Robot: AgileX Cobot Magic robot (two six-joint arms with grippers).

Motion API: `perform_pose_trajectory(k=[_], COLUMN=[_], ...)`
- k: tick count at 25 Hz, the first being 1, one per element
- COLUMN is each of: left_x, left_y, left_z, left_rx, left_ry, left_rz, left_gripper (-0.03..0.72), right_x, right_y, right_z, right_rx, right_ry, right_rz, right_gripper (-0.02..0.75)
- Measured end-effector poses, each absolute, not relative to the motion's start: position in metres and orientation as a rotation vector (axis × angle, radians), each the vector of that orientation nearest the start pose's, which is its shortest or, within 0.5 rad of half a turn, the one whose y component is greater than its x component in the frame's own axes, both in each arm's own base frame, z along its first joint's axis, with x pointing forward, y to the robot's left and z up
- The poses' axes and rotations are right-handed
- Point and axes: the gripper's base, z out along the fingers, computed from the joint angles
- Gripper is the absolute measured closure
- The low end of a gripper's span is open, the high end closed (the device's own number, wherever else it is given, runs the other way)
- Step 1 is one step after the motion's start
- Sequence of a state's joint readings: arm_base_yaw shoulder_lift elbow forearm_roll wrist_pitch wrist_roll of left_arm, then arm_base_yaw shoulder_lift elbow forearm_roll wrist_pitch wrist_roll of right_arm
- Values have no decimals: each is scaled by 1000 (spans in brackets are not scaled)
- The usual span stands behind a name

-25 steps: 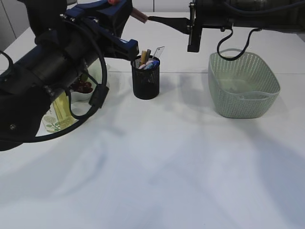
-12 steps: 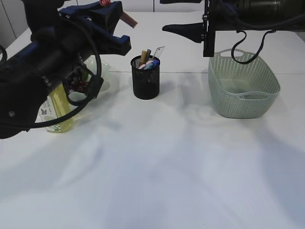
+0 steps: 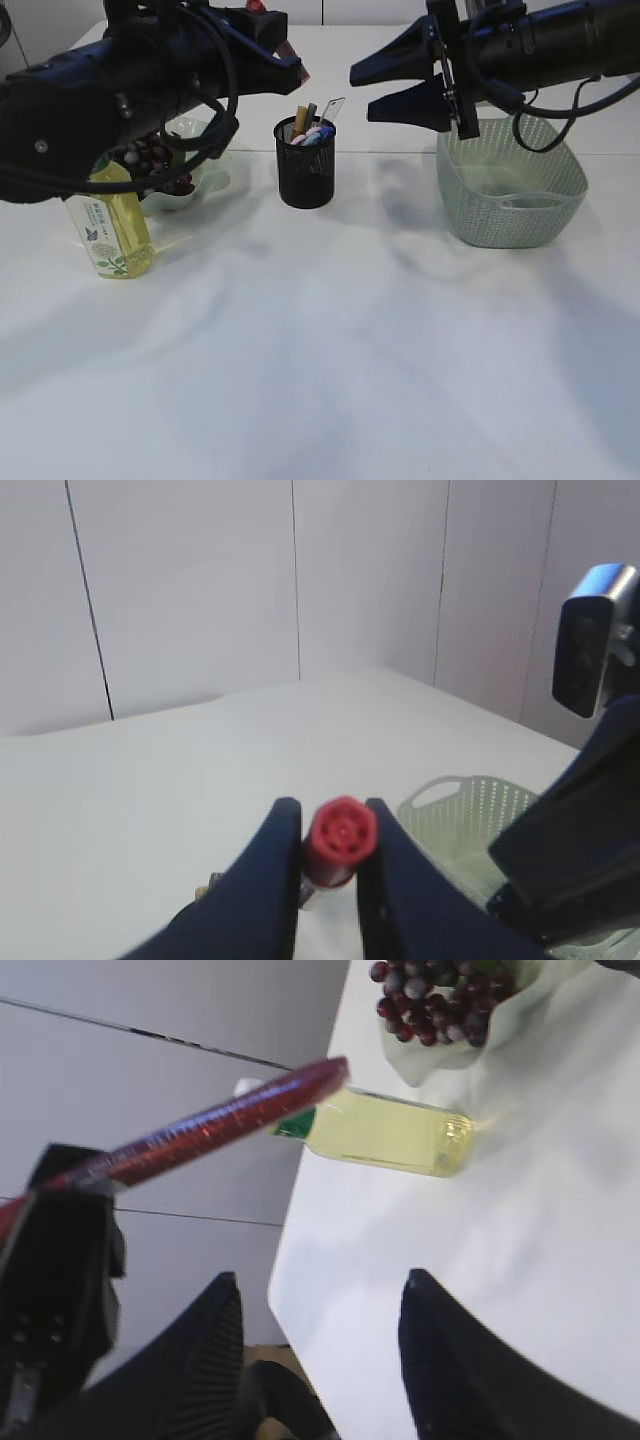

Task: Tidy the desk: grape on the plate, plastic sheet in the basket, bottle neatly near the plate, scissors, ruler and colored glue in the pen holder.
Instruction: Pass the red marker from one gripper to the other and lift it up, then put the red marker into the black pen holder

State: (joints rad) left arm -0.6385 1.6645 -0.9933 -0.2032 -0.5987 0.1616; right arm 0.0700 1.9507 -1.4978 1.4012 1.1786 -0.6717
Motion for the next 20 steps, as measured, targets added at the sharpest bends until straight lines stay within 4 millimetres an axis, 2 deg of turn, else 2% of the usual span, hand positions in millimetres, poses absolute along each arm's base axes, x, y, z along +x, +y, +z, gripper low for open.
perform_pose_trajectory(k=[6,10,15,18,20], left_x=[326,334,343,346,348], left_y=[-207,-202,-197,-197,-198], left_z=[291,300,309,316,321], left_rx=[384,379,376,379,385], left_ry=[1630,1669,1715,1724,1730], left_rz=[-400,-395,-386,-389,-395], left_gripper=[573,573,573,573,573], right_x=[399,398,405,410,413], right_y=[104,100,89,79,70], right_z=[262,261,275,293,303], right_rx=[-294,-379,-462,-456,-393], right_ry=[2387,2462,2578,2634,2678], right_rz=[1427,1316,1045,833,678], right_gripper=[332,332,333,332,333])
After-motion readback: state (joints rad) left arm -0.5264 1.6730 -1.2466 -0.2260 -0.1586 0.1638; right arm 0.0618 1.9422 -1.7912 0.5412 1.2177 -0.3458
